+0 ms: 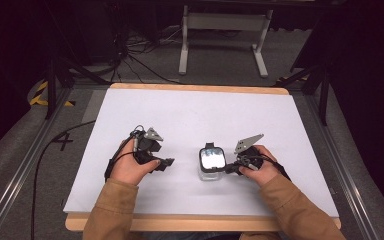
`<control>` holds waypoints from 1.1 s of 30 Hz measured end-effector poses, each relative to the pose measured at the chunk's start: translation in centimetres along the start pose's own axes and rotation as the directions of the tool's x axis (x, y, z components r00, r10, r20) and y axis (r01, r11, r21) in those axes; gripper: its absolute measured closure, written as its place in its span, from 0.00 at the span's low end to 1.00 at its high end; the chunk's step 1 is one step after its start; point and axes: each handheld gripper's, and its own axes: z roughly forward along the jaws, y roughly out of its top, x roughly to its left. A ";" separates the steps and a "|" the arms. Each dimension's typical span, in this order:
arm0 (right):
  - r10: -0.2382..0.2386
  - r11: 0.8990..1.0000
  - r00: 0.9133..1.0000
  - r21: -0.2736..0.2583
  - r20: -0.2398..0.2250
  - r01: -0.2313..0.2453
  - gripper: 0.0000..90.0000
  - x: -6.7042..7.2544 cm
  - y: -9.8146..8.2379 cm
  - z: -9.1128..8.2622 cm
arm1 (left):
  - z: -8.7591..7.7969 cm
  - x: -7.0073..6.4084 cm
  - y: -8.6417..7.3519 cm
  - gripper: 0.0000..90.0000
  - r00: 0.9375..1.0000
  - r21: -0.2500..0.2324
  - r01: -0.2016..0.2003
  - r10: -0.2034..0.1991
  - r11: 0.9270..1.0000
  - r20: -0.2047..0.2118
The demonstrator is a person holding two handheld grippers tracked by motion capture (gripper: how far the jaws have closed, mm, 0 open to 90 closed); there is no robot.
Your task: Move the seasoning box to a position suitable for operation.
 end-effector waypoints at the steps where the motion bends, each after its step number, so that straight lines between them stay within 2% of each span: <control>1: -0.003 1.000 1.000 0.002 0.002 0.003 1.00 0.1 0.0 0.0 | 0.0 0.0 0.1 0.34 1.000 0.001 -0.002 0.002 1.000 -0.001; 6: -0.011 1.000 1.000 0.003 0.003 0.011 1.00 0.4 -0.1 0.1 | 0.1 0.0 0.3 0.36 1.000 0.001 0.001 -0.001 1.000 0.006; 10: 0.002 0.999 1.000 -0.037 0.000 -0.002 0.99 0.3 -0.1 -0.7 | -0.2 -0.2 0.8 0.41 1.000 -0.012 0.004 -0.004 1.000 0.016; 11: 0.003 0.999 1.000 -0.048 0.007 -0.003 0.99 0.3 -0.2 -1.0 | -0.3 -0.3 1.1 0.43 1.000 -0.037 0.013 -0.012 0.999 0.027; 12: 0.003 0.999 1.000 -0.048 0.007 -0.003 0.99 0.3 -0.2 -1.0 | -0.3 -0.3 1.1 0.45 1.000 -0.037 0.013 -0.012 0.999 0.027; 13: 0.004 0.998 1.000 -0.064 0.015 -0.003 0.99 0.3 -0.3 -1.5 | -0.5 -0.3 1.5 0.45 0.999 -0.057 0.015 -0.013 0.998 0.035; 14: 0.003 0.997 1.000 -0.078 0.025 -0.001 0.99 0.2 -0.4 -2.0 | -0.6 -0.3 1.8 0.46 0.999 -0.086 0.024 -0.021 0.996 0.034; 15: 0.015 0.996 0.999 -0.093 0.034 -0.012 0.98 0.2 -0.8 -2.6 | -0.8 -0.3 2.4 0.46 0.998 -0.138 0.053 -0.049 0.989 0.033; 16: 0.021 0.995 0.999 -0.101 0.040 -0.017 0.98 0.2 -1.0 -3.0 | -0.9 -0.3 2.7 0.46 0.998 -0.156 0.063 -0.059 0.986 0.029; 17: 0.021 0.995 0.999 -0.101 0.040 -0.017 0.98 0.2 -1.0 -3.0 | -0.9 -0.3 2.7 0.46 0.998 -0.156 0.063 -0.059 0.986 0.029; 18: 0.026 0.994 0.998 -0.112 0.050 -0.020 0.97 0.1 -1.3 -3.4 | -0.9 -0.4 3.3 0.46 0.998 -0.171 0.066 -0.064 0.983 0.012; 22: 0.068 0.988 0.994 -0.142 0.086 -0.055 0.97 0.0 -2.8 -5.1 | -0.4 -0.9 4.8 0.47 1.000 -0.210 0.013 -0.014 0.978 -0.002; 24: 0.084 0.985 0.991 -0.156 0.102 -0.068 0.96 0.0 -3.5 -5.9 | -0.4 -1.5 5.8 0.52 0.998 -0.215 -0.060 0.052 0.975 -0.040; 25: 0.096 0.983 0.989 -0.164 0.108 -0.078 0.96 0.0 -3.9 -6.4 | -0.4 -1.6 6.2 0.58 0.997 -0.212 -0.079 0.073 0.974 -0.035; 27: 0.110 0.979 0.986 -0.184 0.122 -0.086 0.95 0.0 -4.4 -7.0 | -0.4 -1.9 7.1 0.64 0.997 -0.164 -0.070 0.076 0.984 0.027; 30: 0.132 0.973 0.982 -0.206 0.138 -0.102 0.95 0.0 -5.1 -7.8 | 0.0 -2.6 8.1 0.71 0.991 -0.153 -0.111 0.121 0.982 0.059; 31: 0.139 0.972 0.980 -0.211 0.143 -0.107 0.95 0.1 -5.4 -8.1 | 0.2 -2.8 8.3 0.72 0.990 -0.165 -0.110 0.123 0.980 0.071; 32: 0.143 0.971 0.979 -0.214 0.146 -0.110 0.95 0.1 -5.6 -8.3 | 0.6 -3.1 8.8 0.74 0.985 -0.167 -0.126 0.143 0.978 0.095; 33: 0.153 0.968 0.976 -0.220 0.153 -0.117 0.95 0.3 -6.0 -8.5 | 0.8 -3.3 8.9 0.74 0.985 -0.172 -0.122 0.141 0.977 0.102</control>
